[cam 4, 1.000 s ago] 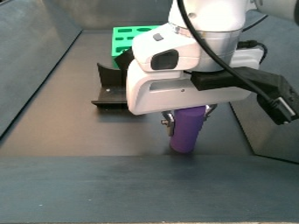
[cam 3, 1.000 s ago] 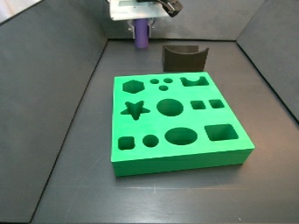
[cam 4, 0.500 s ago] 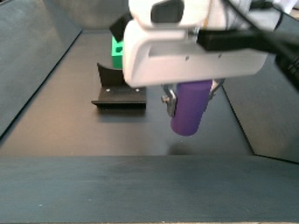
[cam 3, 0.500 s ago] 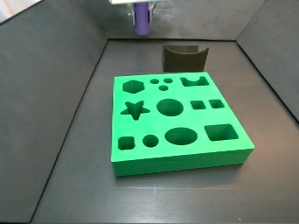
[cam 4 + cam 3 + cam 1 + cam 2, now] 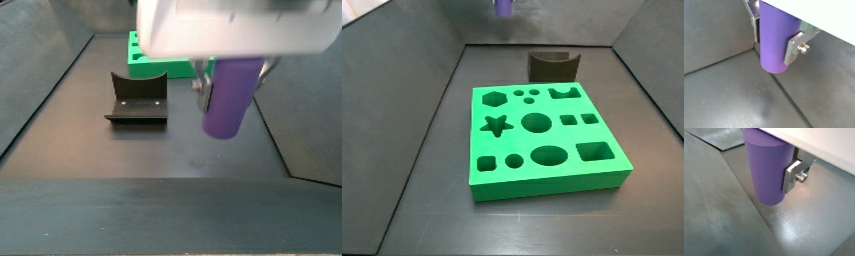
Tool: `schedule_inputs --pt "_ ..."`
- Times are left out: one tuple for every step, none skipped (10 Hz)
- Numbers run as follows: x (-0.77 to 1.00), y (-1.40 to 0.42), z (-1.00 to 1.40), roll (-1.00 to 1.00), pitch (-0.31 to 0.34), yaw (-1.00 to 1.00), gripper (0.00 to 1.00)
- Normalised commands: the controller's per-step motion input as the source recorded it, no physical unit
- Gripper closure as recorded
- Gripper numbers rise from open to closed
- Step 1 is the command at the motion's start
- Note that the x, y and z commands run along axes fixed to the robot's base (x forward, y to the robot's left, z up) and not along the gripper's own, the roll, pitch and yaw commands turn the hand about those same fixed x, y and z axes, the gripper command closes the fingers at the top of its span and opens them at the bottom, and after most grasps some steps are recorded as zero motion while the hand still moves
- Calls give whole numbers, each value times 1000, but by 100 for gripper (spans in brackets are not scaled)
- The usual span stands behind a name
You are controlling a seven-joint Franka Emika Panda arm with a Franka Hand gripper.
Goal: Pick up the round object. Move up. Move to above the board. Insert the round object.
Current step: Move to above the board.
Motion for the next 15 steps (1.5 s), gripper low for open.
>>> schedule_inputs --pt "-14 187 1000 -221 4 -40 100" --pt "-13 182 1000 -211 7 -44 100" --pt "-9 176 1000 -203 5 -47 100" --pt "-7 168 1000 -192 7 -48 100" --pt "-5 159 1000 -186 12 -50 100" --pt "2 147 1000 -177 18 -49 100" --pt "4 143 1000 -172 20 -49 100" --pt "4 89 704 -160 26 -49 100" --pt "4 69 587 -155 28 -52 100" --pt "4 50 352 -144 32 -54 100" --pt "54 -1000 98 34 377 -1000 100" --pt "58 -1000 88 72 373 -1000 100" --pt "51 -1000 95 97 284 -724 100" --pt "48 -1000 96 40 174 -478 100" --pt "50 -1000 94 12 79 -240 100"
